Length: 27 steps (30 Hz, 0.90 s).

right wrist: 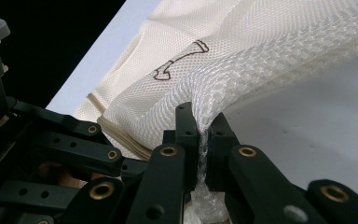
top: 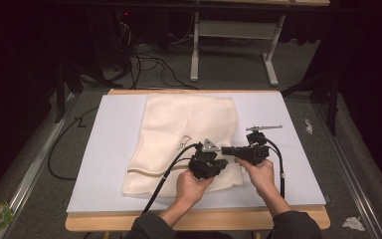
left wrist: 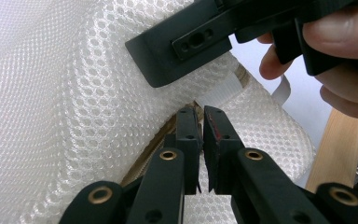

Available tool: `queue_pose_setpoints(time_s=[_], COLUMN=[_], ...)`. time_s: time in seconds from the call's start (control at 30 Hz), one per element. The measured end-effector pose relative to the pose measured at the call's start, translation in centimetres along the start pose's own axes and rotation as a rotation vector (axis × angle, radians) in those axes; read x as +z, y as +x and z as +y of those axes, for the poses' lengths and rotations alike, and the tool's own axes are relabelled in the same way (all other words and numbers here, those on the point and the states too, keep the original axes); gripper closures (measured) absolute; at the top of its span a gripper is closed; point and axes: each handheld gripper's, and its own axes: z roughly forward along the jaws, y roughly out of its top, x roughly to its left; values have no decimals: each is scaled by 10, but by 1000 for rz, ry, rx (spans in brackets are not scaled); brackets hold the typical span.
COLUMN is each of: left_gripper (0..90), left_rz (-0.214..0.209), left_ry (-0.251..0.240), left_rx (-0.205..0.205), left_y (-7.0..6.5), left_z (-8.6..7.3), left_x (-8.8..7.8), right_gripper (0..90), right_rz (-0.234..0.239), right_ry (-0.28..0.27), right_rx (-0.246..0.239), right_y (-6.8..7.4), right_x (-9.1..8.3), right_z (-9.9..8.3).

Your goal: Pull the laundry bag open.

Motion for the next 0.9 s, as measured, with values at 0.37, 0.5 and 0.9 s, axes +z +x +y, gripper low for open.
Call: queue_pose_setpoints(time_s=[0.37, 0.5, 0.9], left_gripper=[849, 865, 872], left_rz=[-8, -5, -16], left_ry=[13, 16, 30], left_rx=[12, 10, -2], left_y=[0, 1, 4], left_z=[0, 0, 0], left_x=[4, 3, 2], right_gripper=[881, 881, 854], right_rz=[2, 3, -8], right_ry=[4, 1, 22], right_rx=[5, 6, -28], right_y=[0, 0, -1], right_x=[0, 0, -2], right_z=[0, 0, -1])
